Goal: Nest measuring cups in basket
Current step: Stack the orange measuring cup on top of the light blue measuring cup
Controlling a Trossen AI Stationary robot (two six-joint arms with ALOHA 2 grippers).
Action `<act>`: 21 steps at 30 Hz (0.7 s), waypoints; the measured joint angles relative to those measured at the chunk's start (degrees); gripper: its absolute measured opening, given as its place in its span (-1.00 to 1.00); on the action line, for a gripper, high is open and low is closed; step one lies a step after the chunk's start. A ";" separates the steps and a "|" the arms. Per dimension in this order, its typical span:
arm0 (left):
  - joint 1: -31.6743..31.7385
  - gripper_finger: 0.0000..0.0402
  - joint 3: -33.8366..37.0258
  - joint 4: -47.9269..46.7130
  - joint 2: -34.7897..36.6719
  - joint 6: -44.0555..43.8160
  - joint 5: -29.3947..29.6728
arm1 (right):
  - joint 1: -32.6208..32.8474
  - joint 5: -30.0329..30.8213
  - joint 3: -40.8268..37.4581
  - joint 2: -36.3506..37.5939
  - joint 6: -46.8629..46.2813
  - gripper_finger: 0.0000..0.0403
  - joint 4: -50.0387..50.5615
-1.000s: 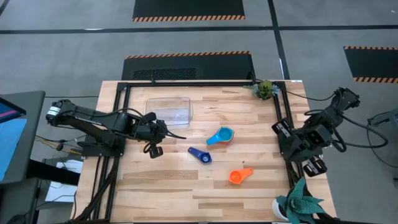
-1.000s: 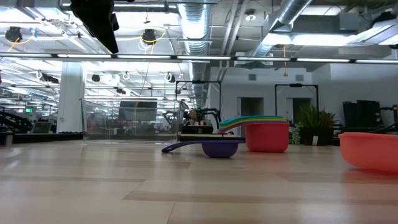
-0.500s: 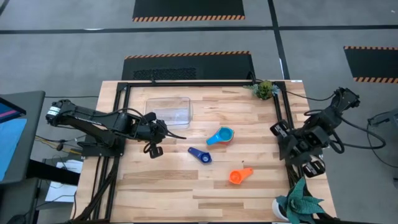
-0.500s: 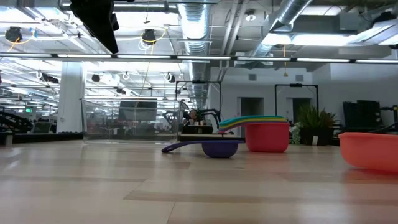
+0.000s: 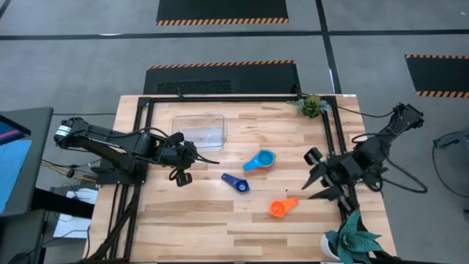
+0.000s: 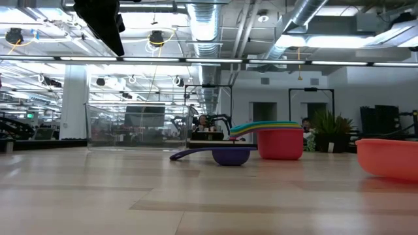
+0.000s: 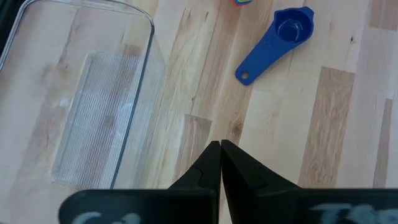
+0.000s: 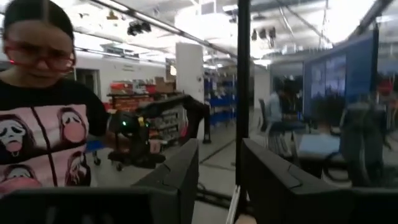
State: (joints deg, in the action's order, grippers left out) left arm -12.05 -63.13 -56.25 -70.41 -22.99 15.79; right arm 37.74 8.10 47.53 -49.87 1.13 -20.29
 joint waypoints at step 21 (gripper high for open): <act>0.02 -1.00 0.00 0.00 0.02 -0.01 -0.11 | -2.70 18.97 -0.02 -10.78 -38.79 -0.24 27.49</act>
State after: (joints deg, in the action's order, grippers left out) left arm -12.03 -63.13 -56.25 -70.39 -23.00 15.68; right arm 35.04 27.08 47.51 -60.65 -37.67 7.20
